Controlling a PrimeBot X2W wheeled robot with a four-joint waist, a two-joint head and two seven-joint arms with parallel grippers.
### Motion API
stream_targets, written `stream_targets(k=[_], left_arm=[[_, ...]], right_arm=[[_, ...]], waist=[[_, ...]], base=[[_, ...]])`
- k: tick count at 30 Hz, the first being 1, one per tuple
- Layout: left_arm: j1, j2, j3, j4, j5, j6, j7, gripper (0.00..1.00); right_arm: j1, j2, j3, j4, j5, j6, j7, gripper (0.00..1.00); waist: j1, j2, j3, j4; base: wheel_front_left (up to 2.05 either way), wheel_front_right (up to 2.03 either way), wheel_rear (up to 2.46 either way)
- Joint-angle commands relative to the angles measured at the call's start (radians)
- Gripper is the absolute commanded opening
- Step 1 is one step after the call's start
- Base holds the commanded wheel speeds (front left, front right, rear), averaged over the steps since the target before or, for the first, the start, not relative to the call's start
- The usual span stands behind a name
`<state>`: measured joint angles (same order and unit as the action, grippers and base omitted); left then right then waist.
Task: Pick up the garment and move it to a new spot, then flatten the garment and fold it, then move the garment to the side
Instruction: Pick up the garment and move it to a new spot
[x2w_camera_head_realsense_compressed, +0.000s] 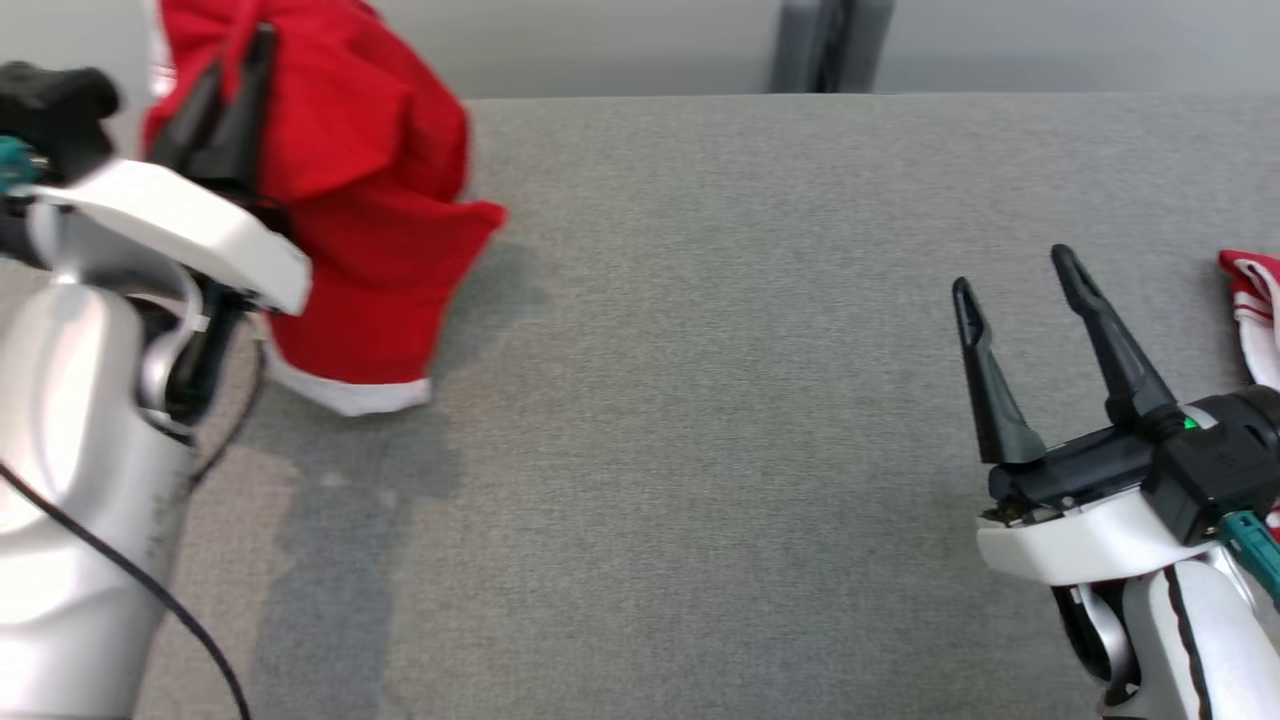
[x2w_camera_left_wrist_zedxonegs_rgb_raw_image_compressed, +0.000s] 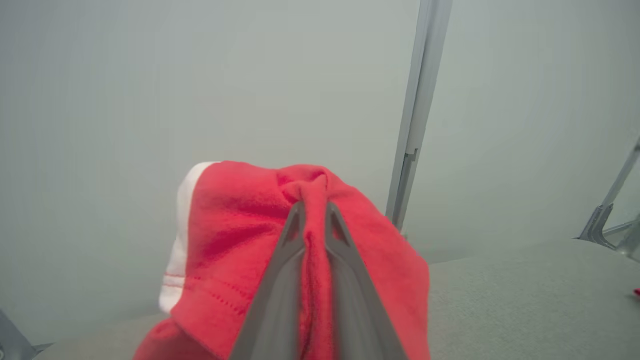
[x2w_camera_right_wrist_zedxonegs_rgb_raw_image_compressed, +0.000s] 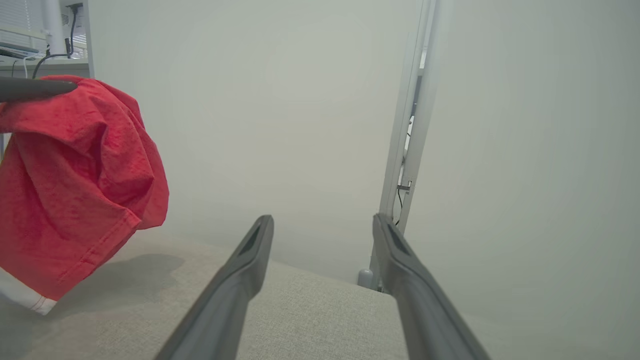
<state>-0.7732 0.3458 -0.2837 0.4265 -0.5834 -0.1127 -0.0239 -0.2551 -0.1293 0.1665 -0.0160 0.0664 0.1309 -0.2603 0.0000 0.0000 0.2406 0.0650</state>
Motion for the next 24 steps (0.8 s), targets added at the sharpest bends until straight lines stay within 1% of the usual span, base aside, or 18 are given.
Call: stream_targets(k=[1, 5, 8, 12, 13, 14, 16, 21, 24], left_arm=[[0.016, -0.006, -0.008, -0.024, -0.002, 0.009, 0.008, 0.0], [0.056, -0.048, -0.06, -0.161, 0.004, 0.03, 0.062, 0.0], [0.081, -0.083, -0.105, -0.237, 0.014, 0.047, 0.096, 0.0], [0.099, -0.132, -0.163, -0.279, 0.03, 0.063, 0.119, 0.0], [0.103, -0.143, -0.179, -0.276, 0.039, 0.071, 0.121, 0.0], [0.108, -0.162, -0.214, -0.259, 0.063, 0.077, 0.121, 0.0], [0.109, -0.182, -0.239, -0.231, 0.082, 0.086, 0.115, 0.0], [0.106, -0.221, -0.305, -0.124, 0.134, 0.091, 0.077, 0.0], [0.101, -0.236, -0.332, -0.058, 0.148, 0.089, 0.05, 0.0]], right_arm=[[0.012, -0.002, -0.008, -0.003, 0.0, 0.0, -0.006, 1.0], [0.005, -0.001, -0.046, -0.018, 0.0, 0.0, -0.006, 1.0], [-0.001, 0.006, -0.072, -0.032, -0.003, 0.0, -0.007, 1.0], [-0.007, 0.016, -0.099, -0.05, -0.002, 0.0, -0.007, 1.0], [-0.009, 0.019, -0.104, -0.052, -0.001, 0.0, -0.007, 1.0], [-0.013, 0.024, -0.108, -0.055, 0.001, 0.0, -0.007, 1.0], [-0.019, 0.033, -0.104, -0.055, 0.006, 0.0, -0.007, 1.0], [-0.016, 0.053, -0.113, -0.052, 0.012, 0.0, -0.007, 1.0], [-0.012, 0.062, -0.122, -0.049, 0.014, 0.0, -0.007, 1.0]], waist=[[0.0, 0.0, -0.007, -0.022], [0.0, 0.0, 0.004, -0.067], [0.0, 0.0, 0.021, -0.104], [0.0, 0.0, 0.046, -0.159], [0.0, 0.0, 0.053, -0.174], [0.0, 0.0, 0.066, -0.206], [0.0, 0.0, 0.081, -0.239], [0.0, 0.0, 0.111, -0.303], [0.0, 0.0, 0.12, -0.326]], base=[[0.0, 0.0, 0.0], [0.0, 0.0, 0.0], [0.0, 0.0, 0.0], [0.0, 0.0, 0.0], [0.0, 0.0, 0.0], [0.0, 0.0, 0.0], [0.0, 0.0, 0.0], [0.0, 0.0, 0.0], [0.0, 0.0, 0.0]])
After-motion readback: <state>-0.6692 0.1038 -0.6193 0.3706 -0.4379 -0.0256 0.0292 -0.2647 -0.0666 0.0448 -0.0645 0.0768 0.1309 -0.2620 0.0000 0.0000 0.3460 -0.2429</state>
